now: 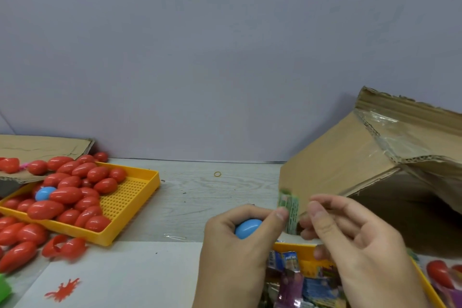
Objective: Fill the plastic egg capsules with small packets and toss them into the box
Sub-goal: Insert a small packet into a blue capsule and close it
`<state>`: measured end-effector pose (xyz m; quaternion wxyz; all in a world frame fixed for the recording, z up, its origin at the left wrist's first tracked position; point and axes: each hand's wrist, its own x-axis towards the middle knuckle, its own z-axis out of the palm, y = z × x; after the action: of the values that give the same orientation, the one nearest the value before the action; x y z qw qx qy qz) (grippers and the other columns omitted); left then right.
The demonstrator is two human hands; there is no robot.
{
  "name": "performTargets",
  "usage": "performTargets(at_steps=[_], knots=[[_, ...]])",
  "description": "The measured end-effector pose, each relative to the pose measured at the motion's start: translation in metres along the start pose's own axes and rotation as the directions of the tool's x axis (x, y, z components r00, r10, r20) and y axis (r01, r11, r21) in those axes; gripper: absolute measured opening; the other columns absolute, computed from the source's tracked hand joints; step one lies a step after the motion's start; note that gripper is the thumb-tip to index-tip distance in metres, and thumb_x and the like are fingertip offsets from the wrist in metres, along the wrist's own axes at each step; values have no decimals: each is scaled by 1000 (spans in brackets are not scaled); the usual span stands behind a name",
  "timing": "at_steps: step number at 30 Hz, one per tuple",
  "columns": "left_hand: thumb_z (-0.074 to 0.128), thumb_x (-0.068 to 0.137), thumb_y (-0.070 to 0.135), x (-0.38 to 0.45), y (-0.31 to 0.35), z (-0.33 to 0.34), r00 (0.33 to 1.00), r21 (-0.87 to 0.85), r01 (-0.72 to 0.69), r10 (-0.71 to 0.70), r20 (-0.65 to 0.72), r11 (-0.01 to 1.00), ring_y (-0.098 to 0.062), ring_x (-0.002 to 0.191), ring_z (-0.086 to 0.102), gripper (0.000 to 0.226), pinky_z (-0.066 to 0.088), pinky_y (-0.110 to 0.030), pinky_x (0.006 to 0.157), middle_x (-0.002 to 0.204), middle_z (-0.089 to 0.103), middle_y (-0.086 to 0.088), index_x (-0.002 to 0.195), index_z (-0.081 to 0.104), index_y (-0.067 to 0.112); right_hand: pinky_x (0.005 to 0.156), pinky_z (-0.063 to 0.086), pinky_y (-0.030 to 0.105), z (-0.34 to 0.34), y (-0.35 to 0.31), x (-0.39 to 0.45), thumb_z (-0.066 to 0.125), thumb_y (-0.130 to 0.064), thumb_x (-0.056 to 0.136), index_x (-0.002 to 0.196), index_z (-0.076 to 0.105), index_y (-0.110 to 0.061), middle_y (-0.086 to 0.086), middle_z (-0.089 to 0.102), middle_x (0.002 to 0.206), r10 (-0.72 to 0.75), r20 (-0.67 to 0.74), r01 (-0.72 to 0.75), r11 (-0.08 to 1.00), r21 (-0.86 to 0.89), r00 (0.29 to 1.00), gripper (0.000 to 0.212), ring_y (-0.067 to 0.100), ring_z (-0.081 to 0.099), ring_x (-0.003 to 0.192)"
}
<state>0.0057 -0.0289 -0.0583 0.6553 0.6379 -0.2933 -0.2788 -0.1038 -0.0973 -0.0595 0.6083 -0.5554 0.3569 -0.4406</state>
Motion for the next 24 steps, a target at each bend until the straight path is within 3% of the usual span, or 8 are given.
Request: performTargets(at_steps=[3,6,10,12,14,17,19,24], knots=[[69,45,60,0,2,1,999,46,-28,29,-28,999,-6,41,43,36,40,-19,47,43,47,7,51,68,24,44,48,17,5,-5,-3,71,-35,56,72,75,-16,9,73,64,70,97,-66,997,-43,993,26,11,66,49],[68,44,61,0,1,2,999,61,-35,37,-25,998,-6,39,43,38,39,-18,45,43,48,6,49,67,23,44,47,15,4,-3,-1,71,-38,49,69,75,-15,8,73,63,83,91,-76,994,-82,992,31,10,64,46],[70,46,62,0,-1,3,999,43,-49,49,-9,998,-7,41,42,40,39,-21,46,42,45,6,49,66,23,51,49,31,1,-1,1,74,-42,43,70,78,-13,11,72,65,166,116,-159,985,-61,979,40,18,59,47],[70,47,61,1,-1,3,999,37,-51,51,1,998,-7,41,42,38,39,-22,47,42,45,7,49,66,23,57,48,38,3,-3,0,74,-46,41,73,79,-23,13,71,65,184,149,-178,983,-49,972,40,23,57,51],[70,47,61,1,-1,3,999,34,-50,50,2,998,-6,40,42,38,39,-20,46,42,46,7,49,67,23,55,49,34,5,-4,-1,74,-46,42,73,78,-30,12,70,63,144,125,-139,989,-54,982,35,18,58,48],[70,47,60,1,-2,4,999,44,-49,49,-1,998,-6,38,43,38,38,-16,43,42,47,6,49,66,23,43,48,21,4,-4,-1,76,-35,51,69,77,-35,9,71,61,87,48,-85,995,-48,995,17,9,60,44],[70,48,58,1,-4,4,998,56,-57,58,-3,997,-6,38,44,37,37,-14,43,42,47,6,49,66,22,41,48,18,3,-3,-1,79,-20,61,64,77,-25,9,72,62,74,24,-73,996,-47,997,5,10,64,47],[72,50,55,2,-6,5,996,83,-80,83,-26,993,-4,41,46,35,37,-13,44,45,50,6,48,66,21,39,47,17,1,-2,-2,81,-2,67,68,73,-9,14,68,55,37,-30,-39,997,-69,999,11,13,58,38]])
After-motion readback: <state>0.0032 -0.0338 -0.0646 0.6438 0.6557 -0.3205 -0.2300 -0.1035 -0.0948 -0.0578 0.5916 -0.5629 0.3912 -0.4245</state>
